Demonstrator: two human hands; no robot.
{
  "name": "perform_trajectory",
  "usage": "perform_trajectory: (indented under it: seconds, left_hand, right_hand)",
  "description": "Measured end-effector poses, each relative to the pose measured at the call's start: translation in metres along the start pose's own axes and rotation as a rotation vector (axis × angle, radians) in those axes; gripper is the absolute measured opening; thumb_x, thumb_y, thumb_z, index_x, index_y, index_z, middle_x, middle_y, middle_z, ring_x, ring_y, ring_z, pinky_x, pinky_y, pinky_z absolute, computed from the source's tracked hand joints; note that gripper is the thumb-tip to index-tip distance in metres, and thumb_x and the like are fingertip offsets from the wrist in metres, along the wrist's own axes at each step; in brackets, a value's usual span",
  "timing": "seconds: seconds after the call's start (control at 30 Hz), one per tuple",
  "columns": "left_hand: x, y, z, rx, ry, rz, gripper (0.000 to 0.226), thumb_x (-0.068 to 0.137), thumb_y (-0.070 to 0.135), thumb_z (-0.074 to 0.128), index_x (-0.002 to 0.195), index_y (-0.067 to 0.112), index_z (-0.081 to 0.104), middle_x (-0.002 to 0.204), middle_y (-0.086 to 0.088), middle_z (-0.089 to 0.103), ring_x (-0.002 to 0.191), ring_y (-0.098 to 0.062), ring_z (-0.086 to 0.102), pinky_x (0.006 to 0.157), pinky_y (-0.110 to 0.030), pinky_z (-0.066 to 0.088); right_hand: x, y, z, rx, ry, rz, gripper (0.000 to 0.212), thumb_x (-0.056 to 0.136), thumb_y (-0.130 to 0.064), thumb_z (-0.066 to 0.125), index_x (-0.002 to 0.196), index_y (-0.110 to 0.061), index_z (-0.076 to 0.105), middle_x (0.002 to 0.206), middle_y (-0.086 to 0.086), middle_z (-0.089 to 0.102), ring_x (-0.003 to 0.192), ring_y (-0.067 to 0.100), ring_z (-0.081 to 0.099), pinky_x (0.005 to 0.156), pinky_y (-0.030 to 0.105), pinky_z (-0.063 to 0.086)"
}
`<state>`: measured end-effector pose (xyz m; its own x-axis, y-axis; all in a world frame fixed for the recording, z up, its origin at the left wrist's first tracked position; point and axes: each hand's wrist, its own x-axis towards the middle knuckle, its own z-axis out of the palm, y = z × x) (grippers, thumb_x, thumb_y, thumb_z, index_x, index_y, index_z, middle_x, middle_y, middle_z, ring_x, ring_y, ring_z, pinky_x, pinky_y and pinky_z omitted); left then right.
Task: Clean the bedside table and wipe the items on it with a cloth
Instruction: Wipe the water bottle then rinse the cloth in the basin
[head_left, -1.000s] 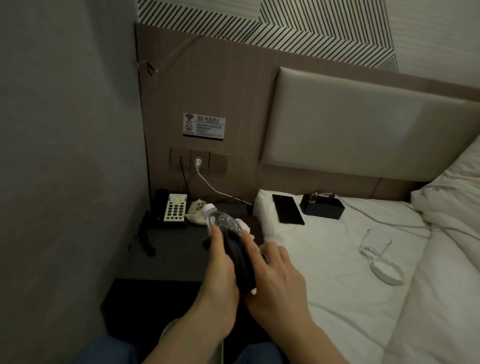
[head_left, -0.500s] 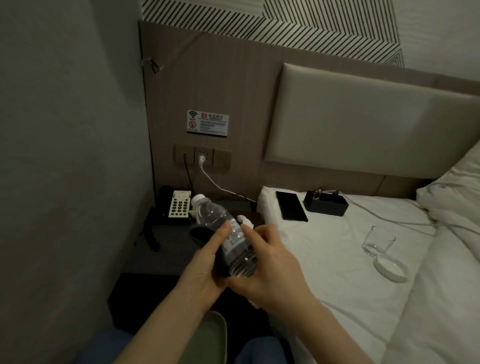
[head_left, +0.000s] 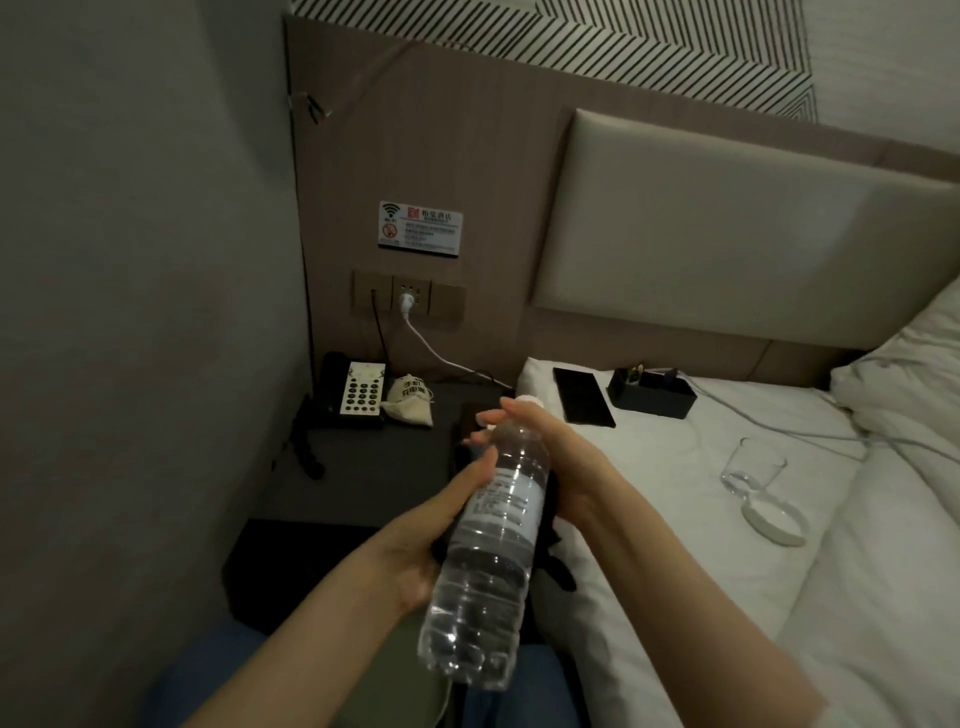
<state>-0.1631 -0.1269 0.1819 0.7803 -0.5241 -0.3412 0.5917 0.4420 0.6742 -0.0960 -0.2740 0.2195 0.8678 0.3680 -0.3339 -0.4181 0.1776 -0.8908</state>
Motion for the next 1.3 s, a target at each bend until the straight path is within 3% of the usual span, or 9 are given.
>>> perform_trajectory:
  seconds: [0.07, 0.23, 0.37, 0.47, 0.67, 0.87, 0.97, 1.17, 1.3]
  left_hand:
    - [0.003, 0.001, 0.002, 0.135, 0.023, 0.036, 0.072, 0.05, 0.052, 0.09, 0.103, 0.005, 0.074, 0.1, -0.016, 0.071, 0.084, -0.027, 0.07, 0.077, -0.039, 0.055]
    - [0.008, 0.0, 0.004, 0.724, 0.098, 0.338, 0.071, 0.065, 0.054, 0.08, 0.126, 0.032, 0.052, 0.109, 0.014, 0.07, 0.102, -0.007, 0.066, 0.073, -0.016, 0.053]
    - [0.014, -0.025, 0.0, 1.665, 0.59, 0.647, 0.1, 0.069, 0.076, 0.052, 0.147, 0.04, 0.0, 0.139, 0.006, 0.04, 0.123, -0.016, 0.046, 0.095, -0.032, 0.043]
    - [0.018, -0.041, 0.005, 1.871, 0.756, 0.856, 0.089, 0.079, 0.08, 0.017, 0.15, 0.035, -0.012, 0.153, -0.006, 0.022, 0.136, -0.025, 0.03, 0.109, -0.044, 0.035]
    - [0.019, -0.017, -0.016, 1.453, 0.794, 0.982, 0.061, 0.091, 0.064, 0.023, 0.146, 0.039, 0.03, 0.129, 0.008, 0.051, 0.114, -0.015, 0.049, 0.09, -0.035, 0.048]
    - [0.009, 0.011, -0.003, 0.043, 0.486, 0.572, 0.028, 0.094, 0.047, 0.051, 0.105, 0.03, 0.071, 0.102, 0.002, 0.074, 0.092, -0.015, 0.071, 0.08, -0.041, 0.058]
    - [0.011, 0.017, 0.001, -0.394, 0.421, 0.37, 0.03, 0.094, 0.042, 0.053, 0.096, 0.019, 0.072, 0.103, -0.009, 0.072, 0.099, -0.03, 0.066, 0.078, -0.044, 0.055]
    - [0.018, 0.004, 0.003, -0.344, 0.451, 0.262, 0.031, 0.101, 0.023, 0.044, 0.128, 0.016, 0.057, 0.123, -0.011, 0.062, 0.106, -0.028, 0.058, 0.088, -0.044, 0.045]
    - [0.014, -0.011, 0.004, 0.041, 0.612, 0.576, 0.032, 0.102, 0.026, 0.042, 0.131, 0.03, 0.056, 0.12, 0.006, 0.065, 0.109, -0.013, 0.06, 0.095, -0.034, 0.048]
  right_hand:
    - [0.001, -0.001, 0.003, 0.045, 0.092, -0.042, 0.026, 0.082, -0.027, 0.067, 0.093, -0.004, 0.062, 0.078, 0.011, 0.073, 0.073, 0.022, 0.071, 0.062, 0.029, 0.057]
    - [0.002, -0.001, 0.005, 0.062, 0.313, -0.148, 0.035, 0.088, -0.019, 0.064, 0.114, 0.002, 0.057, 0.077, 0.013, 0.073, 0.063, 0.019, 0.072, 0.05, 0.025, 0.055]
    - [0.005, -0.011, -0.002, 0.202, 0.487, -0.264, 0.011, 0.089, -0.013, 0.065, 0.095, -0.006, 0.059, 0.078, 0.012, 0.067, 0.064, 0.019, 0.066, 0.066, 0.034, 0.059]
    - [0.007, -0.017, -0.006, 0.299, 0.575, -0.334, 0.016, 0.089, -0.019, 0.067, 0.1, -0.01, 0.06, 0.085, 0.011, 0.065, 0.072, 0.018, 0.064, 0.08, 0.039, 0.057]
    - [0.003, -0.03, -0.002, 0.425, 0.625, -0.545, 0.034, 0.086, -0.021, 0.072, 0.063, -0.019, 0.046, 0.066, 0.008, 0.06, 0.048, 0.011, 0.061, 0.045, 0.019, 0.048]
    - [-0.008, -0.041, 0.007, 0.528, 0.551, -0.654, 0.03, 0.087, -0.024, 0.069, 0.068, -0.018, 0.047, 0.059, 0.003, 0.065, 0.049, 0.015, 0.062, 0.05, 0.026, 0.051]
    - [-0.01, -0.038, 0.019, 0.354, 0.619, -0.842, 0.027, 0.088, -0.027, 0.068, 0.074, -0.019, 0.048, 0.066, 0.004, 0.064, 0.061, 0.015, 0.065, 0.06, 0.03, 0.053]
    - [-0.017, -0.026, 0.05, -0.094, 0.577, -1.232, 0.024, 0.088, -0.027, 0.068, 0.078, -0.02, 0.047, 0.067, -0.009, 0.062, 0.072, 0.018, 0.069, 0.069, 0.026, 0.055]
    - [-0.013, -0.023, 0.052, -0.117, 0.601, -1.137, 0.027, 0.088, -0.028, 0.069, 0.076, -0.02, 0.046, 0.065, -0.007, 0.059, 0.071, 0.023, 0.064, 0.068, 0.028, 0.054]
